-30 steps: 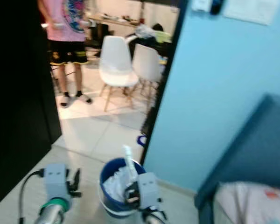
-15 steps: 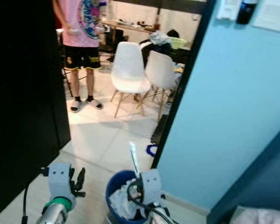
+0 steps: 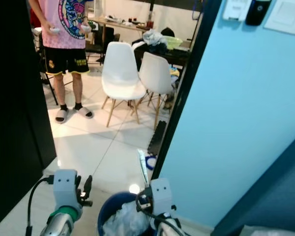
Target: Clean up the room
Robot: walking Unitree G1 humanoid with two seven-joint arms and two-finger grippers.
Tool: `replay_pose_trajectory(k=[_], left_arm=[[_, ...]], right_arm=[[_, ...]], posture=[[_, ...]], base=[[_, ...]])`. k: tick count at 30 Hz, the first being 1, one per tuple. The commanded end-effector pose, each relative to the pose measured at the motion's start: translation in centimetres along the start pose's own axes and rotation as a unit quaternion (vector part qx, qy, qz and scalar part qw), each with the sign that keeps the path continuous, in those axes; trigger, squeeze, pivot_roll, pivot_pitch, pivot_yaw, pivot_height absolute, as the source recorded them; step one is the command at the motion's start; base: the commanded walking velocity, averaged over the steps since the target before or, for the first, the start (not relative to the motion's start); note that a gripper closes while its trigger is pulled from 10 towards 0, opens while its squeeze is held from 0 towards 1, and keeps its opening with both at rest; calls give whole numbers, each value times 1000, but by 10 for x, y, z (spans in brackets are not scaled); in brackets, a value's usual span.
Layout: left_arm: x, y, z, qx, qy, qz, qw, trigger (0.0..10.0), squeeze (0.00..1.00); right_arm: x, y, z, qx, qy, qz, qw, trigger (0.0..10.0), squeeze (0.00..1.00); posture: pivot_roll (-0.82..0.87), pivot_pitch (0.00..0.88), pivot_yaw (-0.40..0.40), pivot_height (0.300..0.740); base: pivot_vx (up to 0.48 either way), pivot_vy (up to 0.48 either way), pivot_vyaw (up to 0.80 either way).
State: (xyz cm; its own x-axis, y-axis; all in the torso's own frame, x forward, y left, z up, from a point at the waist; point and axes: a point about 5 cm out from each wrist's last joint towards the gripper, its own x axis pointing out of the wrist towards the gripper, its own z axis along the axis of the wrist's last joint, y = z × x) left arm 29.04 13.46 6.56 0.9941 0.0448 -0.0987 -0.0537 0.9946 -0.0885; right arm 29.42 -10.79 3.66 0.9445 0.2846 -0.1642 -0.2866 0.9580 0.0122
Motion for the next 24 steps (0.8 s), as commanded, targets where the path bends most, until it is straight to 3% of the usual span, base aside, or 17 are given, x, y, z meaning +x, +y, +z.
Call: replay_pose_trajectory(k=[1,11,20,24], left_arm=[[-3,4,-7,3,14,8,1000,10000,0],[-3,4,-8,4,16,7,1000,10000,0],[-4,3,-14,25,34,3,999,10000,0],[-5,2,-16,50,36,-10,998,10000,0]], right_arm=[[-2,2,-5,0,12,3,1000,10000,0],[-2,2,-5,0,13,1,1000,10000,0],[-2,1,-7,-5,16,-3,1000,10000,0],[0,-8,-11,-12,37,-12,999,10000,0]], posture=[[-1,24,-38,740],[1,24,-35,740],[6,26,-36,740],[10,25,-37,740]], base=[[364,0,0],[348,0,0],[0,0,0],[0,0,0]])
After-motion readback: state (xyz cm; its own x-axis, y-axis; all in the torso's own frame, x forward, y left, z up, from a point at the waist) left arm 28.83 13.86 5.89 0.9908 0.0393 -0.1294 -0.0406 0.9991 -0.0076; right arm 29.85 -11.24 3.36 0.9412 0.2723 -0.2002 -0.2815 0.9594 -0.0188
